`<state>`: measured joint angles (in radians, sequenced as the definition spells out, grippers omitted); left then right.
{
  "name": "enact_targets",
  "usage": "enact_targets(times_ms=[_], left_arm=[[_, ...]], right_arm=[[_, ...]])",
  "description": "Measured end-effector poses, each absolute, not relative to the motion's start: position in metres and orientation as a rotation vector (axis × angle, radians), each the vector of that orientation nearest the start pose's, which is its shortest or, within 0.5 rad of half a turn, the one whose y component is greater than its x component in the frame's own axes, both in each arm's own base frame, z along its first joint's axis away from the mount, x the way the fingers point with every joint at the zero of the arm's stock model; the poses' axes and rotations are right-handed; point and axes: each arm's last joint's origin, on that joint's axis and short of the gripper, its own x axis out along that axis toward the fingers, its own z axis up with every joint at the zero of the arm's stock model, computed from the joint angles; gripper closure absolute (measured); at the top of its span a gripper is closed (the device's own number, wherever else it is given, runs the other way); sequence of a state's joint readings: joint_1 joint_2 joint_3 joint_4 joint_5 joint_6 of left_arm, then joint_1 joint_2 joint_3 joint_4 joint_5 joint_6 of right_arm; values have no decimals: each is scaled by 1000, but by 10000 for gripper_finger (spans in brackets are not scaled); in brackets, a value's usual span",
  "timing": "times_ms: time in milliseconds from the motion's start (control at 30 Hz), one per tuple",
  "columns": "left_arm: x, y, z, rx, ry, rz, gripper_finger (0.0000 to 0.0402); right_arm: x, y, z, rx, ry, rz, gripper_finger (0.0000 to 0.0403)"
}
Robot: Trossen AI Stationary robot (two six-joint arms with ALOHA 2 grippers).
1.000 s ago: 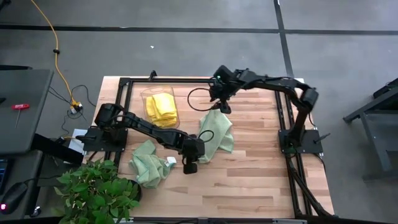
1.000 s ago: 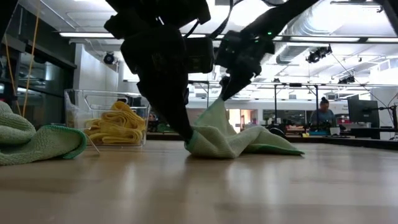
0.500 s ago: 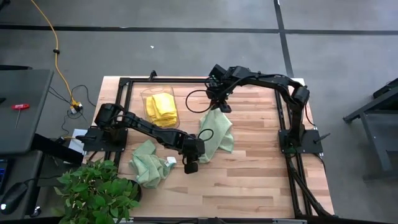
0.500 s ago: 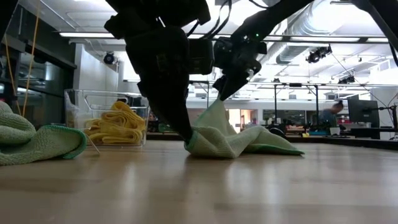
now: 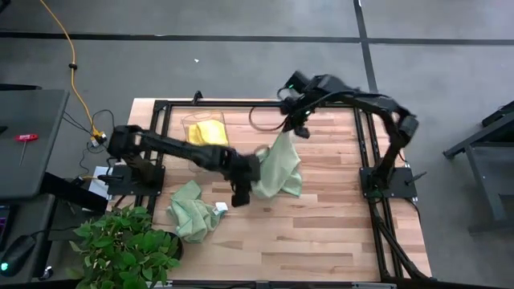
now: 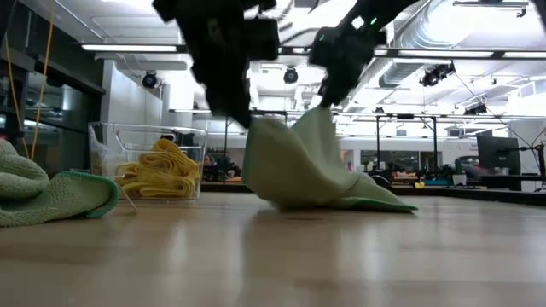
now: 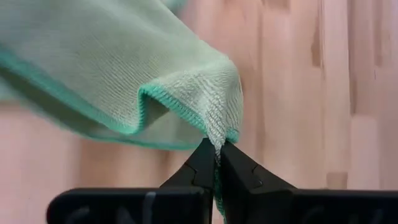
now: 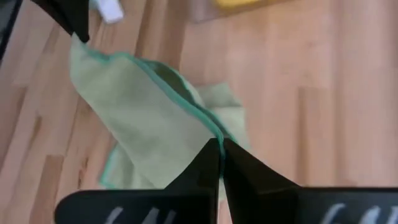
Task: Fold microfiber towels
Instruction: Fold the right green towel
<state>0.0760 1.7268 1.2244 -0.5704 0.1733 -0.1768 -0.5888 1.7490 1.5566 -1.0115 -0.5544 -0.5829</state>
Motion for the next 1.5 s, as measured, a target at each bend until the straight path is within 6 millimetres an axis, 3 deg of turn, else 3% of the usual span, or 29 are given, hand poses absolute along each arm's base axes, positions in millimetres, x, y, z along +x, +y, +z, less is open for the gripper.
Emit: enact_targets(times_ms=[233, 367, 500, 767, 967, 1233, 1500], left_arm=[[329, 82, 288, -301, 893, 159, 401], [322, 113, 328, -294, 805, 227, 401], [314, 137, 367, -216, 716, 268, 401], [293, 169, 419, -105, 580, 389, 401], [284, 176, 437, 16, 567, 471, 401], [283, 180, 431, 151, 641, 552, 397], [284, 180, 423, 150, 687, 583, 323]], right_arm=[[241, -161, 367, 58, 865, -36, 402], [207, -145, 400, 15, 814, -258, 402], [176, -131, 421, 26, 766, -448, 402], [131, -111, 445, 148, 612, -617, 403], [112, -100, 456, 186, 507, -682, 403], [103, -101, 451, 185, 574, -727, 403], [102, -106, 449, 172, 599, -731, 403]])
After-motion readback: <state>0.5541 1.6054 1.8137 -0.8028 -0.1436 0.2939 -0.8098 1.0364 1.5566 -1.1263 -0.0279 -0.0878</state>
